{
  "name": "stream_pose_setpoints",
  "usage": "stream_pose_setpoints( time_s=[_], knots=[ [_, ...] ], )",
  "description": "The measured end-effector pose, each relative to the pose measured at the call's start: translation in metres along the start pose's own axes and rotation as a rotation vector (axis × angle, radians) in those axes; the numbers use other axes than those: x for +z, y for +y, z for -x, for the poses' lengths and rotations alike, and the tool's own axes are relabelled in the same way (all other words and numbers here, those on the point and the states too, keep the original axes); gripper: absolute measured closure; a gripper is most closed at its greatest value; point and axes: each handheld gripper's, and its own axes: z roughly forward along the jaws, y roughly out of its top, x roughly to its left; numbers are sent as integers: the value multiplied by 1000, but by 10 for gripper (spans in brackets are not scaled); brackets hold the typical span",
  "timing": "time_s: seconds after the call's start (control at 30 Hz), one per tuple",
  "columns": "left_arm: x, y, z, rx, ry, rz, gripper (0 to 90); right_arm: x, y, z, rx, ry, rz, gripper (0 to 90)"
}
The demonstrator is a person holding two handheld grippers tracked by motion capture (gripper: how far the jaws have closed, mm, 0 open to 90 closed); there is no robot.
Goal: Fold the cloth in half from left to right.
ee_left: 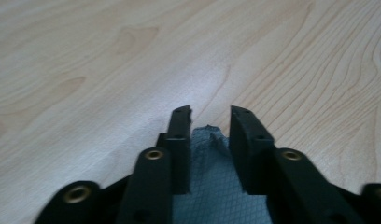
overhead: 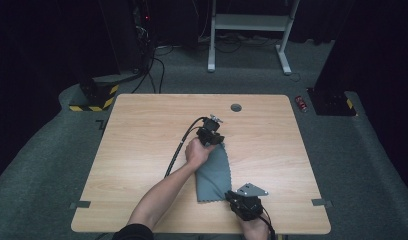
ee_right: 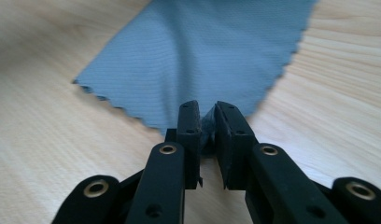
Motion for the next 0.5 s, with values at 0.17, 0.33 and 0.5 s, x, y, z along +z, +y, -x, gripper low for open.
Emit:
stream_pose_setpoints(
  time_s=[0.17, 0.33, 0.5],
  knots=[
    [-29, -11, -10, -4, 27, 51, 561, -6, 2, 9, -1, -31, 10, 818],
    [-44, -35, -17, -4, 42, 54, 555, -3, 11, 13, -23, -40, 15, 813],
    [-37, -52, -22, 9, 86, 8, 555, 15, 21, 10, -72, -10, -25, 773]
  ],
)
